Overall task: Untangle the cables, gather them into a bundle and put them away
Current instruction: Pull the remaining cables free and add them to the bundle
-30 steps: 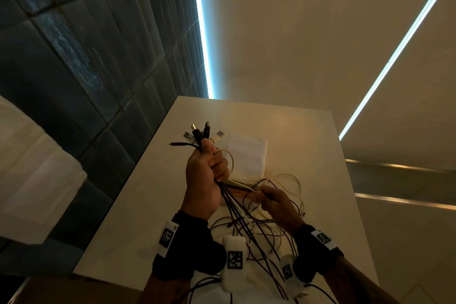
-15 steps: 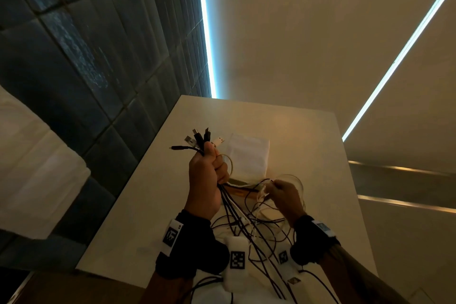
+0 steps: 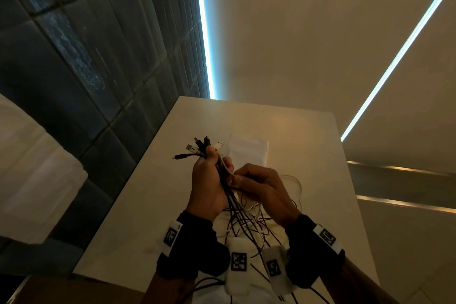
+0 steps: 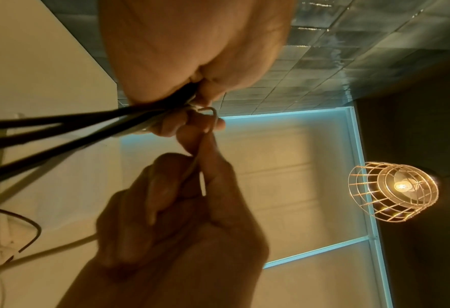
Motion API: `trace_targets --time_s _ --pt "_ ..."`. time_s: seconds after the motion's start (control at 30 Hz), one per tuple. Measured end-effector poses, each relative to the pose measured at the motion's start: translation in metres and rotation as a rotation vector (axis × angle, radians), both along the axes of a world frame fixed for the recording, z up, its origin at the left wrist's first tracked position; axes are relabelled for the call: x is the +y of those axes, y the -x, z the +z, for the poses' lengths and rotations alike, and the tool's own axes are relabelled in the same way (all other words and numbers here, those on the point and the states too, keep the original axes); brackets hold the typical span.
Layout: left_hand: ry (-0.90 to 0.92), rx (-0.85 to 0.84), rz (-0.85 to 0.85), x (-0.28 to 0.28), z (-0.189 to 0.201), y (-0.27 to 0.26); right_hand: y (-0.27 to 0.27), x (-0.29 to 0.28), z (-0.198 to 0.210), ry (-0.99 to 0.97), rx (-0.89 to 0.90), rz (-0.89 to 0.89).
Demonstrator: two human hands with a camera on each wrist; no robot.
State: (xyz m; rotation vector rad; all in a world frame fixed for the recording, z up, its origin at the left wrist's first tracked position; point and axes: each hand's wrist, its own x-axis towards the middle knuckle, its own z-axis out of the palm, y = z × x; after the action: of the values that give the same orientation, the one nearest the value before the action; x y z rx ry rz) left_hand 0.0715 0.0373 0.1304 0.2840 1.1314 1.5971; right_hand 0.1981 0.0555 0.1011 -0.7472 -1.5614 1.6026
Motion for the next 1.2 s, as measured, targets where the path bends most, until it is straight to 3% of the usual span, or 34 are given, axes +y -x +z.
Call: trace_targets --time_s 0.17,0.33,0.73,0.93,1.1,1.2 --pt "-0.102 -0.105 -0.015 0.0 0.001 0.008 -0.01 0.0 -0.027 0.079 -0.094 0.045" --pt "-0.203 -0.054 -0.115 -0.003 0.0 0.012 -0.023 0.003 -0.063 0.147 -0.161 0.006" --pt "-0.176 -0.024 -0.074 -0.008 0.003 0.015 -0.03 0.015 -0.131 0.119 -0.313 -0.121" --pt "-0.162 -0.025 -0.06 -0.008 0.003 0.016 -0.044 0.018 -0.156 0.212 -0.445 -0.194" --pt "-0.098 0.043 -0.062 -0.003 -0.004 0.014 -0.045 0.025 -0.14 0.274 -0.492 -0.356" --pt "-0.057 0.065 -0.043 0.0 -0.008 0.013 -0.036 0.03 -0.103 0.299 -0.288 -0.398"
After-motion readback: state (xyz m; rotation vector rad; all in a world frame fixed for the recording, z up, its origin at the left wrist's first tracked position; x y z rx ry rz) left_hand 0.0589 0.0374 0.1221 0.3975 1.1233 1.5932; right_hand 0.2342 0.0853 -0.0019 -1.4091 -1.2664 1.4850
